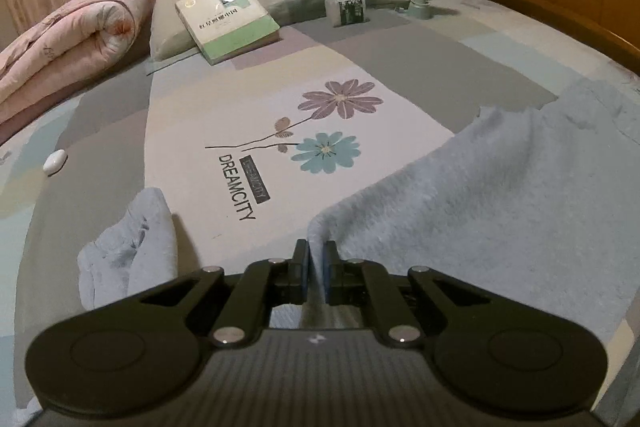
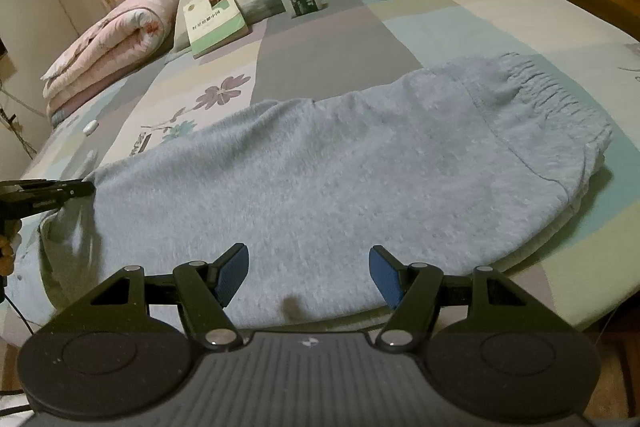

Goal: Fold clothes

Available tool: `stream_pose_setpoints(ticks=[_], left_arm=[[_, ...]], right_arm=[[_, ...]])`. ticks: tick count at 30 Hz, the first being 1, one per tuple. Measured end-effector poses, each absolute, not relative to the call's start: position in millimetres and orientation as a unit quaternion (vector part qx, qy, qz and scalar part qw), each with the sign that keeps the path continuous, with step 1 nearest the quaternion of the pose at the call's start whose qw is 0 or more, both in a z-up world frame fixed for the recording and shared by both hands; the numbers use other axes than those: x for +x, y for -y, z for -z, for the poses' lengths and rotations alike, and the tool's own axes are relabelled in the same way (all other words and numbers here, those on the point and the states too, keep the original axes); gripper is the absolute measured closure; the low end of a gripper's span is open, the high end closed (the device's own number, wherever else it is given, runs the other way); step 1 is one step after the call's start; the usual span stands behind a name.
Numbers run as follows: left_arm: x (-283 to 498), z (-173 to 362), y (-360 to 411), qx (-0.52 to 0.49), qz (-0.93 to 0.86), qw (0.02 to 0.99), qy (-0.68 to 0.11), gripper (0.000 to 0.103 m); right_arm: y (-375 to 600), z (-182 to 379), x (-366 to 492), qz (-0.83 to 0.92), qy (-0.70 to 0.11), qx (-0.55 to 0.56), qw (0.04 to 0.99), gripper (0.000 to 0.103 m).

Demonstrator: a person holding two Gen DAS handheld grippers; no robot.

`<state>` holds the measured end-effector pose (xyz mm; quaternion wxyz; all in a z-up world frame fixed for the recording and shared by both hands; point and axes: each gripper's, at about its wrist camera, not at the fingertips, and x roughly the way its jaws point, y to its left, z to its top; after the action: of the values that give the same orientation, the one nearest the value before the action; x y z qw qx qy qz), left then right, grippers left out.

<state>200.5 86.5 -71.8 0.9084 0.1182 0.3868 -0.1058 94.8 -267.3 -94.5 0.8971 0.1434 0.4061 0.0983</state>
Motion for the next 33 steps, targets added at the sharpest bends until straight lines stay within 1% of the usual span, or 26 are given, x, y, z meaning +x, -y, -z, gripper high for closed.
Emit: stream_pose_setpoints(ticks=[2,4,6,8,11,13,15,19,25,33], left_arm=[[208.0,84.0,-88.7,0.111,0.101,0.901,-0.406,0.096],[214.5,94.0,-92.3,0.103,0.090,0.892,-0.430,0.089],[218.4,98.9,-96.5,0.095,0.080,0.885,-0.449,0.087],[215.8,85.0,-101.1,0.083,0.085,0.890,-0.440,0.084],[217.3,57.1,-102.2,0.063,0.102,0.901,-0.418,0.075],[224.6,41.3,-94.8,0.052,0.125,0.904,-0.406,0.066],[240.1,33.6,-79.8,0.032,0.165,0.900,-0.403,0.062],[285.4,38.8,-38.6,0.002,0.246,0.876,-0.414,0.062],[344.0,77.0,25.4,0.003,0.321,0.830,-0.456,0.062],[353.3,110.3,53.9,0.016,0.363,0.794,-0.488,0.062]], right_arm=[[266.3,94.6,95.2,-0.099,-0.407,0.142,0.897,0.032],[266.3,94.8,94.9,-0.100,-0.407,0.140,0.897,0.032],[267.5,94.6,94.3,-0.098,-0.407,0.139,0.897,0.032],[270.4,94.0,96.1,-0.098,-0.407,0.143,0.897,0.032],[274.2,93.9,102.3,-0.103,-0.407,0.151,0.895,0.032],[275.1,94.5,110.0,-0.111,-0.407,0.156,0.893,0.032],[273.9,94.9,119.3,-0.122,-0.410,0.158,0.890,0.032],[268.6,96.5,136.9,-0.148,-0.413,0.152,0.886,0.031],[263.9,101.6,157.4,-0.194,-0.416,0.143,0.877,0.028],[274.3,110.0,169.0,-0.211,-0.415,0.169,0.869,0.028]])
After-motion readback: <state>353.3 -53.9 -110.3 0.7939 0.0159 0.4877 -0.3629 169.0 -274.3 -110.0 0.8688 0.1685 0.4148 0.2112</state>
